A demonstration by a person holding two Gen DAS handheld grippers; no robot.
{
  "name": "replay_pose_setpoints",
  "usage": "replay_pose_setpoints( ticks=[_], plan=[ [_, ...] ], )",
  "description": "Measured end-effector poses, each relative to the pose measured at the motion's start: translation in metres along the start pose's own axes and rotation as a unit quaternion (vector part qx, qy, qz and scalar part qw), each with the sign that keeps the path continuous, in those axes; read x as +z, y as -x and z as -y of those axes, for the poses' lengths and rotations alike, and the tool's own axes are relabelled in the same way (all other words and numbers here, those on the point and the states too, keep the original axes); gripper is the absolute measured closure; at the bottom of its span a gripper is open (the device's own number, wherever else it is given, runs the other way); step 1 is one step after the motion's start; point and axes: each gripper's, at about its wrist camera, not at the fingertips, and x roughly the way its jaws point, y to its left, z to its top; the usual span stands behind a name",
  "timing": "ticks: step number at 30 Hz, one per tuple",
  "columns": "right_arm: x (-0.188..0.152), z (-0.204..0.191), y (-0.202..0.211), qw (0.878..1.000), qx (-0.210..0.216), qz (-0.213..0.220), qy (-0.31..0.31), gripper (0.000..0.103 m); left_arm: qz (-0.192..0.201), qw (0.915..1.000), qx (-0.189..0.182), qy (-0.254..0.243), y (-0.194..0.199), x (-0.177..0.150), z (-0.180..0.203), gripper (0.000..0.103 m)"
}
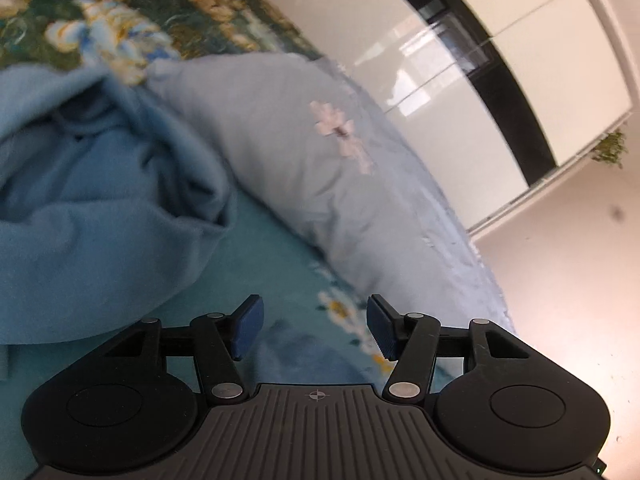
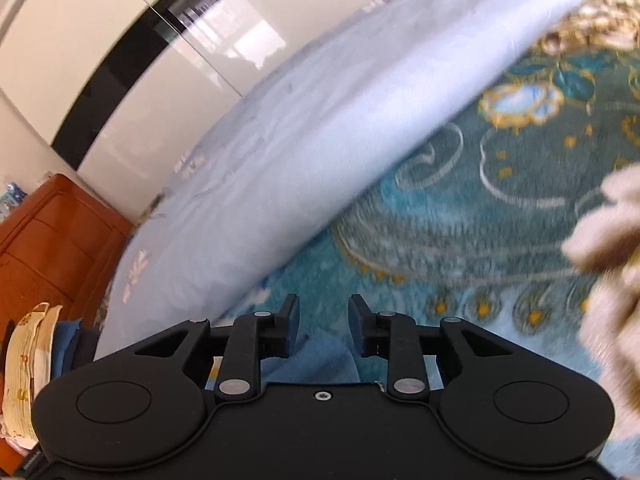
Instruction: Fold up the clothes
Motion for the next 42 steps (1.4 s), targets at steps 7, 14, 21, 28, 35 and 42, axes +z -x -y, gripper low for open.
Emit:
replay_pose_setpoints(
  ticks=[7, 14, 21, 28, 35, 42],
  plan=[
    [-0.016, -0.048, 0.020, 0.993, 0.066, -0.005, 0.101, 0.073, -0.067, 0.9904, -0.075, -0.094, -0.007, -0.031, 0.051, 0.049],
    [-0.062, -0.080, -0.007, 0.972, 0.082, -0.108, 0.192, 0.074, -0.115, 0.9867, -0.048, -0.105, -0.038, -0.052, 0.045, 0.048],
    [-0.061, -0.082, -0.006, 0.973, 0.090, -0.106, 0.185, 0.074, -0.097, 0.9928, -0.031, -0.063, -0.046, -0.038, 0.022, 0.040],
    [-0.078, -0.088, -0.015, 0.962, 0.084, -0.135, 0.221, 0.074, -0.086, 0.9908, -0.018, -0.103, -0.049, -0.047, 0.028, 0.036],
    [-0.057, -0.074, -0.041, 0.976, 0.032, -0.120, 0.177, 0.080, -0.091, 0.9884, -0.018, -0.120, -0.052, -0.050, 0.029, 0.035],
    [-0.053, -0.074, -0.013, 0.979, 0.052, -0.100, 0.169, 0.070, -0.097, 0.9890, -0.030, -0.107, -0.022, -0.048, 0.037, 0.034]
  ],
)
